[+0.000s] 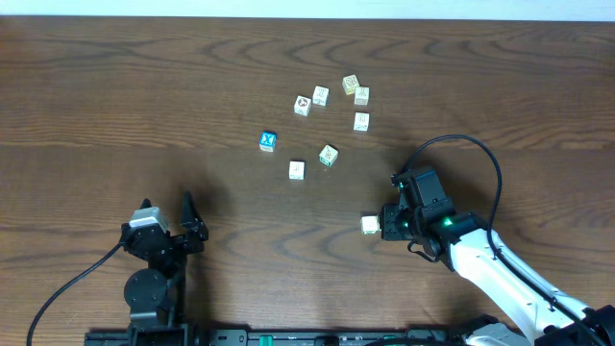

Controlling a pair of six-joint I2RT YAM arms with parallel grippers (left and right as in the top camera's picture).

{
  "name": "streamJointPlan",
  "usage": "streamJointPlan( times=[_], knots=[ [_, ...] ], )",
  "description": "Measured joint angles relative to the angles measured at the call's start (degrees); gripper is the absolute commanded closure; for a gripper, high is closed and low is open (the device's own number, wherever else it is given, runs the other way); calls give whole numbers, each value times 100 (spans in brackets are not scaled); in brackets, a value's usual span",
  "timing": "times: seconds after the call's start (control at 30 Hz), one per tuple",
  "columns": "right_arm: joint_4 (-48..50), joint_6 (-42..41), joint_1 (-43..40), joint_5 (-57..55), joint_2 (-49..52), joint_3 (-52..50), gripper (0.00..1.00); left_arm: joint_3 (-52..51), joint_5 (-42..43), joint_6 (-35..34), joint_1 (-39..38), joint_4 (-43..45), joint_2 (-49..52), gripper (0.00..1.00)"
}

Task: Lift 4 blocks
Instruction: 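Lower the grape block beside the M block and release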

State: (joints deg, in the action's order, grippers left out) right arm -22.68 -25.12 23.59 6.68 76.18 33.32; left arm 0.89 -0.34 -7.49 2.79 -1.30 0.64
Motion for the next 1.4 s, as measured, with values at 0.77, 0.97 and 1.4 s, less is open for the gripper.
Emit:
streamJointPlan(
  times=[0.77,0.97,1.4],
  knots=[
    [-87,-9,0,-13,0,0,61,0,0,0,0,0,0,26],
    [-85,22,0,-15,0,0,72,0,0,0,0,0,0,26],
    [-90,-9,0,-59,0,0,58,0,0,0,0,0,0,26]
  ],
)
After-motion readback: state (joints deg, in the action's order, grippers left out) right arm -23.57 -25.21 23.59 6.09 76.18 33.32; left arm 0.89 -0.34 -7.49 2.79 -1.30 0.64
